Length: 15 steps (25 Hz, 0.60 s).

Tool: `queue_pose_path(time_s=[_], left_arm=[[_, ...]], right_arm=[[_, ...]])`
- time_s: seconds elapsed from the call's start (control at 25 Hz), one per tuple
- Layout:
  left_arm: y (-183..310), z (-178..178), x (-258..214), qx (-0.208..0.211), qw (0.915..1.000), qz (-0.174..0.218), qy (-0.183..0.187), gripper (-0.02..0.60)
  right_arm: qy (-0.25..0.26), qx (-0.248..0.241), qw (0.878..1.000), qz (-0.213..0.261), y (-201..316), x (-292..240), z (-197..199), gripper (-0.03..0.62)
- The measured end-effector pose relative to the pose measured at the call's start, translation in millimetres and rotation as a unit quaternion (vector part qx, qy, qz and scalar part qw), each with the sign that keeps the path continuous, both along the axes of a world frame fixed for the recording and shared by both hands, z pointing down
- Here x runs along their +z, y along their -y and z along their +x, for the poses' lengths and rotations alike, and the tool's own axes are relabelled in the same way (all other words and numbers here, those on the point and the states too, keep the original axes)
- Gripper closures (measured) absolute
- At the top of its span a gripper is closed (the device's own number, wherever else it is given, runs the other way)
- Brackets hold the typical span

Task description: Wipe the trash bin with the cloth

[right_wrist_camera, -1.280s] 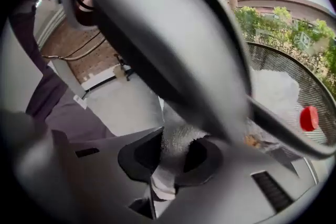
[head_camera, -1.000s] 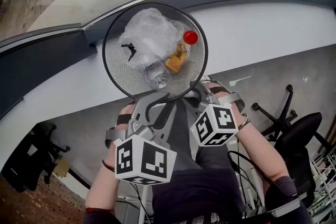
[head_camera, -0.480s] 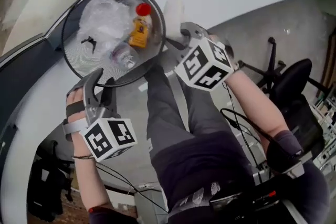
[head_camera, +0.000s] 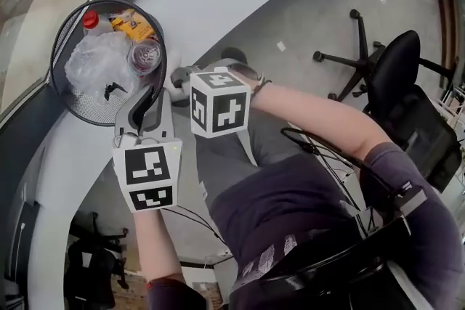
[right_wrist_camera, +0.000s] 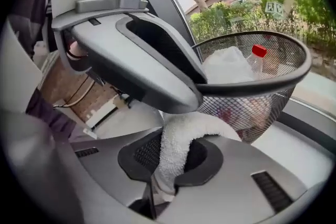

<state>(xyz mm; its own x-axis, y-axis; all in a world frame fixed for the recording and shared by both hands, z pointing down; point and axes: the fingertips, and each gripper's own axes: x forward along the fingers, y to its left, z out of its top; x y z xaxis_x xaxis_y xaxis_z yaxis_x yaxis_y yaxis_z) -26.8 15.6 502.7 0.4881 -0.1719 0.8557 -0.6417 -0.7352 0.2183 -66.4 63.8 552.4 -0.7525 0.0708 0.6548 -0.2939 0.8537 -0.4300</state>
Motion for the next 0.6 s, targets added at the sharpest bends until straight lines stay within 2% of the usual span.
queue_pose_path(time_s=[0.08, 0.16, 0.24, 0.28, 0.32, 0.36, 0.4, 0.44, 0.52, 0.56, 0.6], left_arm=[[4.0, -1.6, 0.1, -0.018, 0.9996, -0.018, -0.013, 0.515], [3.3, -11.2, -7.3, -0.010, 0.9997, -0.021, -0.011, 0.515], [-6.1, -21.2, -22.9, 0.046, 0.9989, 0.005, 0.012, 0.512], [-12.1, -25.5, -30.2, 0.085, 0.9956, 0.027, 0.029, 0.509], [-17.5, -30.7, -33.7, 0.127, 0.9893, 0.048, 0.053, 0.504], [-22.0, -38.6, -31.7, 0.168, 0.9800, 0.063, 0.085, 0.453], [-25.0, -50.0, -23.5, 0.203, 0.9689, 0.070, 0.124, 0.319], [-26.1, -64.0, -10.6, 0.229, 0.9566, 0.073, 0.165, 0.210], [-22.1, -87.9, 17.2, 0.263, 0.9307, 0.089, 0.238, 0.201], [-19.2, -93.2, 27.1, 0.274, 0.9194, 0.103, 0.263, 0.202], [-16.7, -92.8, 33.5, 0.281, 0.9120, 0.116, 0.276, 0.202]], right_arm=[[0.017, -0.001, 1.000, -0.009, -0.9, -2.8, -2.9, 0.539], [0.017, 0.004, 1.000, -0.004, 5.7, -3.4, 3.9, 0.539], [0.001, 0.028, 1.000, 0.005, 15.8, -1.7, 30.5, 0.539], [-0.012, 0.048, 0.999, 0.007, 21.9, 0.8, 52.4, 0.539], [-0.026, 0.073, 0.997, 0.010, 30.3, 4.6, 77.5, 0.539], [-0.038, 0.102, 0.994, 0.015, 41.8, 8.8, 102.8, 0.539], [-0.049, 0.134, 0.990, 0.018, 55.7, 11.7, 125.8, 0.539], [-0.062, 0.164, 0.984, 0.021, 70.7, 12.7, 144.8, 0.539], [-0.084, 0.197, 0.976, 0.032, 97.0, 10.2, 167.1, 0.539], [-0.089, 0.199, 0.975, 0.042, 105.5, 8.0, 171.1, 0.539], [-0.092, 0.196, 0.975, 0.052, 109.8, 5.6, 172.5, 0.539]])
